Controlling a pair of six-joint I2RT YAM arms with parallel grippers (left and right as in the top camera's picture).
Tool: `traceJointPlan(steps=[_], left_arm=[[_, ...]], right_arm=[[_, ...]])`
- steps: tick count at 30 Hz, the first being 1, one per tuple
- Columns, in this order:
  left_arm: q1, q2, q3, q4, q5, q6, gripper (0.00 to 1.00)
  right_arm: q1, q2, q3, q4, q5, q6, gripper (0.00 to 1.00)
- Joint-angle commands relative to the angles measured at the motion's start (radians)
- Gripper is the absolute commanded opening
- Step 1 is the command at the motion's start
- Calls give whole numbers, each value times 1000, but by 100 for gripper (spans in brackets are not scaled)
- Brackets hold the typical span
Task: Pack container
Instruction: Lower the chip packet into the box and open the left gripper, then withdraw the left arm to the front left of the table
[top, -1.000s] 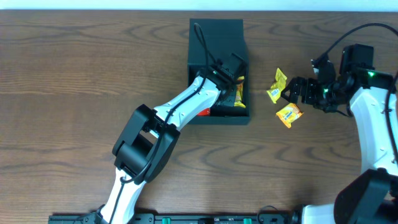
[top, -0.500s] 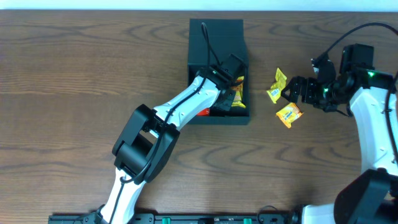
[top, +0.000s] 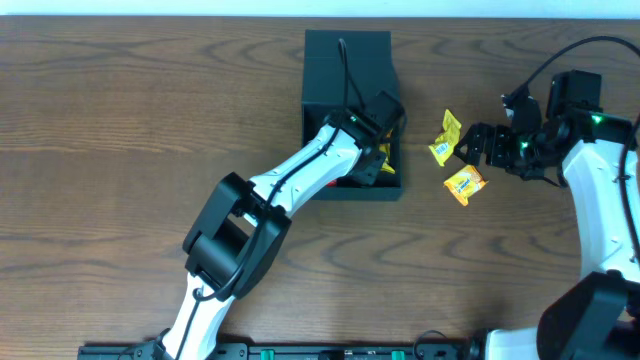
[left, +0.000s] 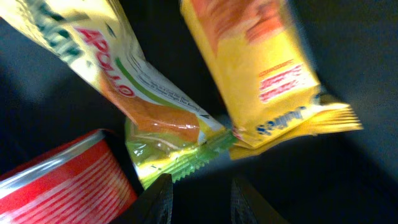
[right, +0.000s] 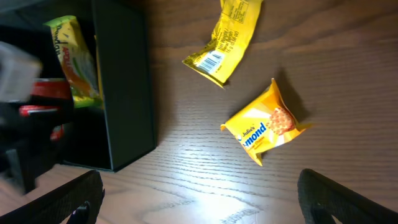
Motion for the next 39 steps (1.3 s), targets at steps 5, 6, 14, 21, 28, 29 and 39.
traceJointPlan(steps=[5,6,14,21,28,29,39], left_arm=[[1,-163,75,-46,-39,32,34],[2,-187,75,-57,-57,32,33],[24,-397,75,-196,-303,54,56],[277,-560,75,-424,-325,30,70],[503,-642,75,-466,-268,89,72],[526,-648,75,-476,-268,93,72],[600,-681,55,-525,-161,292,87]], right_arm=[[-3,-10,12,-40,224,207,97],[-2,-10,12,-54,259,259,97],[66,-1,12,-44,351,497,91],[166,58,12,-6,497,678,96],[165,181,12,14,475,711,93],[165,203,12,14,474,716,93],[165,332,12,40,448,757,93]])
